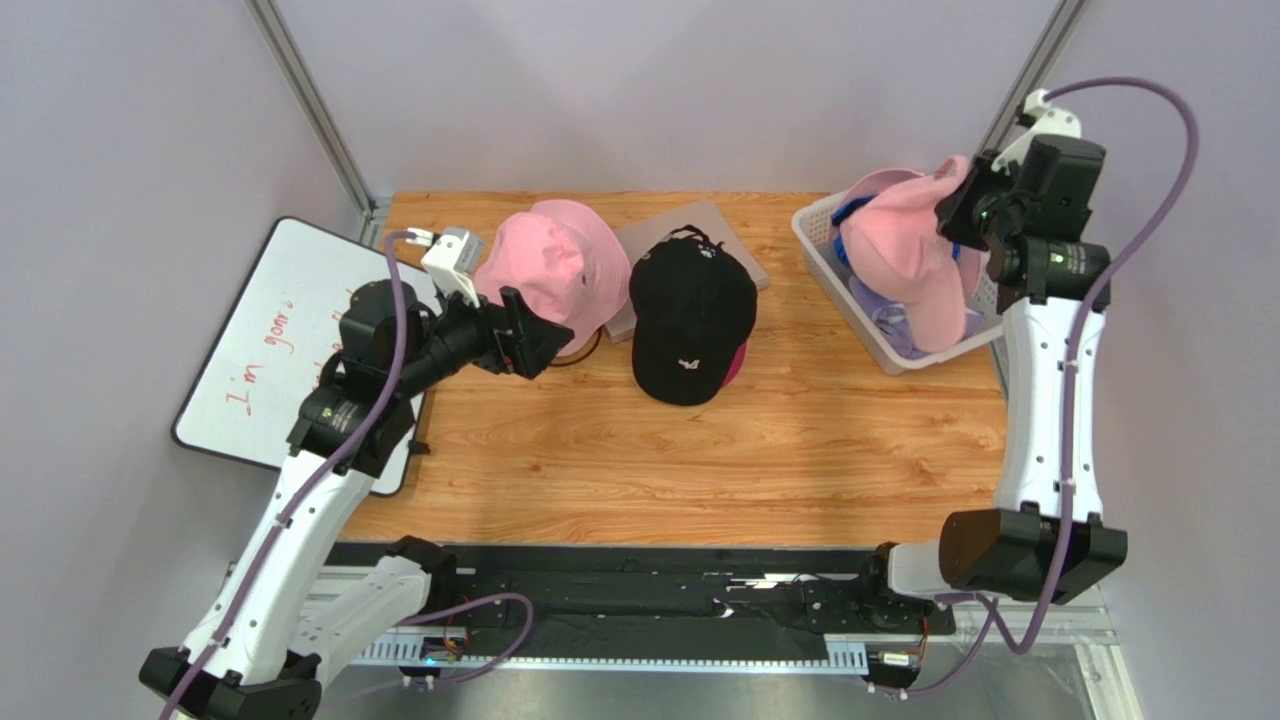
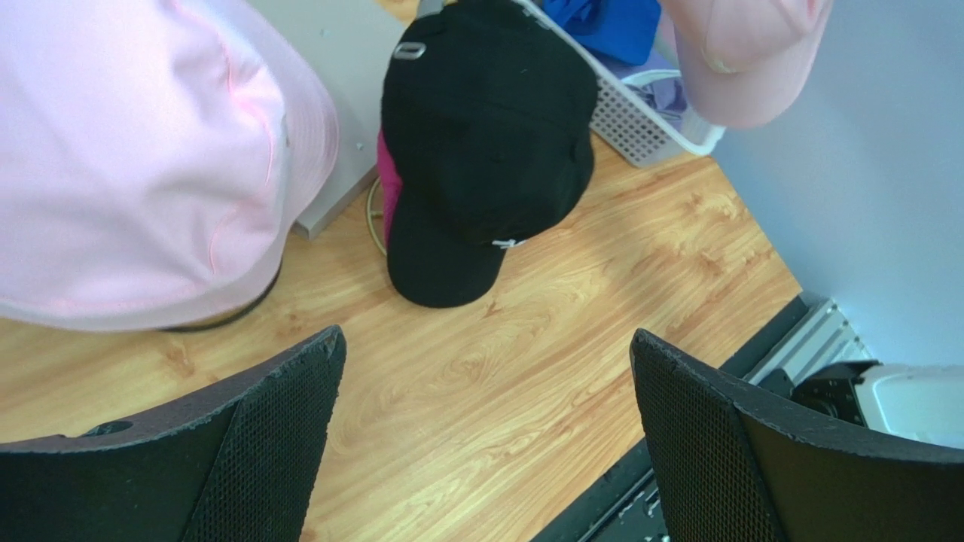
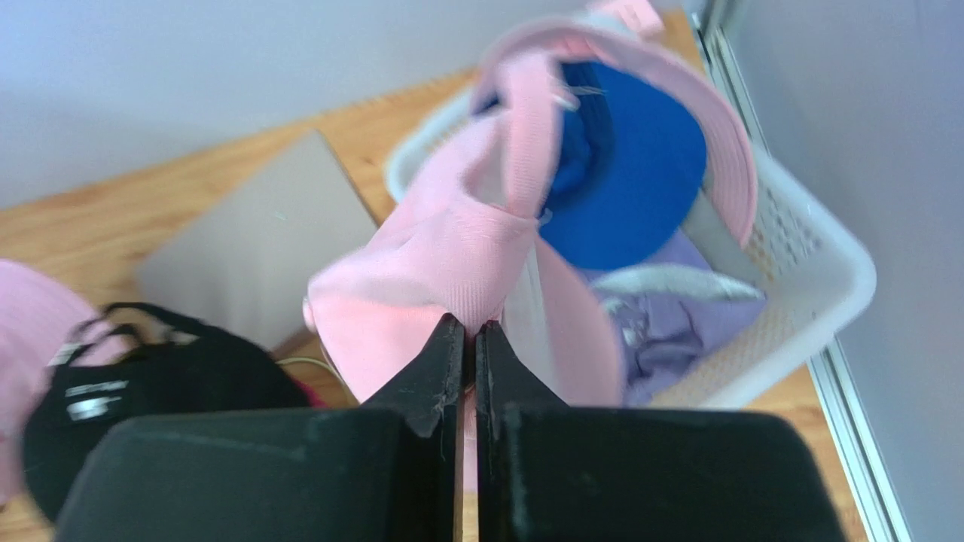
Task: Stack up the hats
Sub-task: Pick up the hat from the bin.
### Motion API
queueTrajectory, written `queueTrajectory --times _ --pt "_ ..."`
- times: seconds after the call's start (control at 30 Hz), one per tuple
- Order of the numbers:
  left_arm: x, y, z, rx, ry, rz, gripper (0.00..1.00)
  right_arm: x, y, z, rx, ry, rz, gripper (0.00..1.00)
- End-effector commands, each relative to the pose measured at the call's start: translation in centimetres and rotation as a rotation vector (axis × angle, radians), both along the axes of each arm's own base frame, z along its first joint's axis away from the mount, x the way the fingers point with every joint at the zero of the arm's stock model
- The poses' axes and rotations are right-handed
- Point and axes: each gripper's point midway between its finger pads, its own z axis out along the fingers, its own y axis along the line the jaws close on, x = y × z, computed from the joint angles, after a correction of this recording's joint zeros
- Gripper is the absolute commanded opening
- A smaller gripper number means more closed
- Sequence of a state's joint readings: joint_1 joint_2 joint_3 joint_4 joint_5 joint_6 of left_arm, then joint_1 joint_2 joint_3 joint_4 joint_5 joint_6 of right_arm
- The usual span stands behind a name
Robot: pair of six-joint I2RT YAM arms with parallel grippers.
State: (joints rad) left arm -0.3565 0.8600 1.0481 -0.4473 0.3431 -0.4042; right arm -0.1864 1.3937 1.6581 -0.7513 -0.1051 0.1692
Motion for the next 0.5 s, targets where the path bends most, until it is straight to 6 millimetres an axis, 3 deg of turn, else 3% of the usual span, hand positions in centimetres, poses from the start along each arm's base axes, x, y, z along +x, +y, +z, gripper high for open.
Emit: queueTrajectory --times 0.0,0.17,0.2,0.3,0.33,0.47 --pt "-1.4 -0.1 4.5 0.041 -0.144 -0.089 1.00 -2.5 3.9 5.9 0.028 -0.118 0.189 0.00" --pt "-2.3 -0.7 7.2 0.033 -0.241 -0.157 1.00 -5.0 9.6 7.4 0.111 -0.168 0.419 0.00" --pt "-2.7 -1.2 7.9 0.012 -0.266 -0.193 1.00 -5.8 11.7 7.8 0.133 -0.181 0.504 0.00" --pt "-3.7 -2.5 9.3 -0.049 -0.308 -0.290 1.00 -7.5 14.5 8.9 0.155 -0.210 0.603 0.00" --pt "-4.0 -2.8 9.7 -0.060 -0.320 -0.312 1.00 -8.5 16.8 9.1 0.158 -0.210 0.681 0.00" --pt "-4.7 -3.2 11.1 -0.070 -0.363 -0.361 1.00 -10.8 20.5 9.7 0.178 -0.226 0.819 0.00"
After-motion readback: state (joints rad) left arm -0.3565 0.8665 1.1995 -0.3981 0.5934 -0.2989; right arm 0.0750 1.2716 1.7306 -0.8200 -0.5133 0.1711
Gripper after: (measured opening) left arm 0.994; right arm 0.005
